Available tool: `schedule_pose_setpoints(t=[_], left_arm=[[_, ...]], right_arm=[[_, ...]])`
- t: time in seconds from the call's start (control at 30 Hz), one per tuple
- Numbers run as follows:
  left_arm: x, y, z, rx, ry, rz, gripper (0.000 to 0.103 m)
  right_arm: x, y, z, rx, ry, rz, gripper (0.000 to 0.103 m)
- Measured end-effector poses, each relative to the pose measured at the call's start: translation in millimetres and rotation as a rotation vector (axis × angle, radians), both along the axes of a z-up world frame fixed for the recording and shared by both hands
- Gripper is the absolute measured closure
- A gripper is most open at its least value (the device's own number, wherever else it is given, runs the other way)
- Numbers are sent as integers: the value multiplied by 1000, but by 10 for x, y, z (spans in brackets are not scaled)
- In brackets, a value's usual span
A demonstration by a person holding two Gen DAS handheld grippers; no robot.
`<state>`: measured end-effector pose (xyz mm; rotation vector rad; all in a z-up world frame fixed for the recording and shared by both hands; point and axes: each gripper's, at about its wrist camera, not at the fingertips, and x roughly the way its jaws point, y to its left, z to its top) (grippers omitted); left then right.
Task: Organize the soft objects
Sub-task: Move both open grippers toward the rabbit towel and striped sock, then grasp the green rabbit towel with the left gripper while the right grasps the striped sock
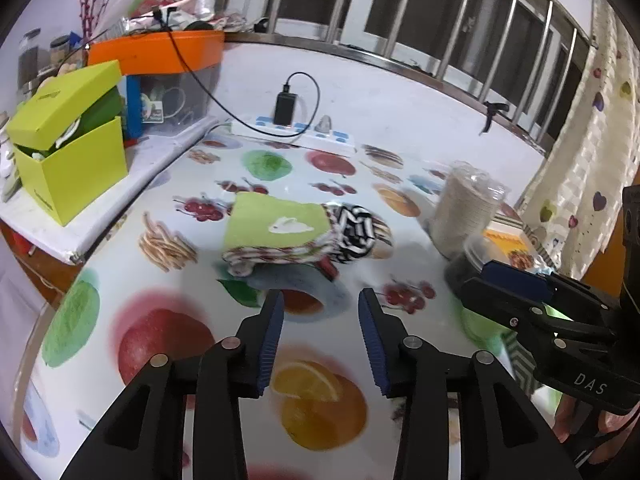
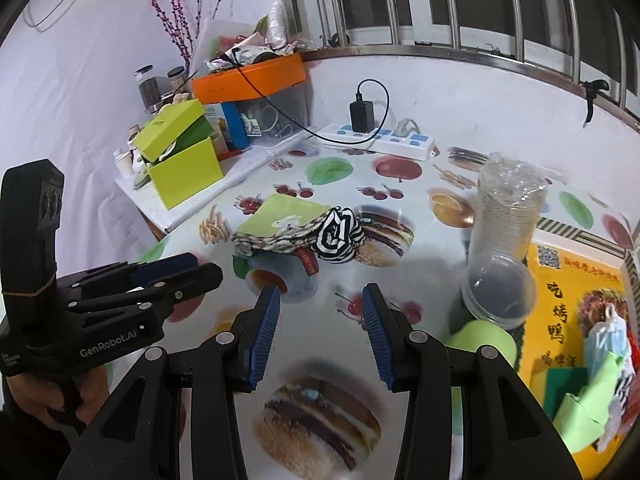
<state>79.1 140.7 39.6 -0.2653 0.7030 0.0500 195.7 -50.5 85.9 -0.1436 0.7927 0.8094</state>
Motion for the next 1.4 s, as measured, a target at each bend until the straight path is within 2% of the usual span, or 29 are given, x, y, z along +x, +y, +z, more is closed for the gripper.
schedule_pose_setpoints(t=[0.47,0.93,1.0,1.07,1.1,1.2,1.23,1.4], left_arm=[[577,445,-164,-1,22,50,55],[1039,627,-618,-42,134,59,54],[1039,596,-619,-19,126,52,54],[1044,572,-618,-10,124,46,54],[1047,567,-616,-12,124,41,55],[1042,537,-617,-8,126,26,70],[1040,517,-620,-3,129,17,75],[978,411,-616,29,140,-10,84]], right_arm=[[502,456,-308,-13,66,-58,59],[927,755,-686,-40,143,-118,59],[966,777,-745,-40,167,-115,59],[967,802,-785,-48,173,-108,66],[957,818,-796,-50,174,-97,77],[904,863,-787,-66,156,-74,87],[886,875,-781,-71,153,-69,88],[806,838,-761,-75,168,-53,90]])
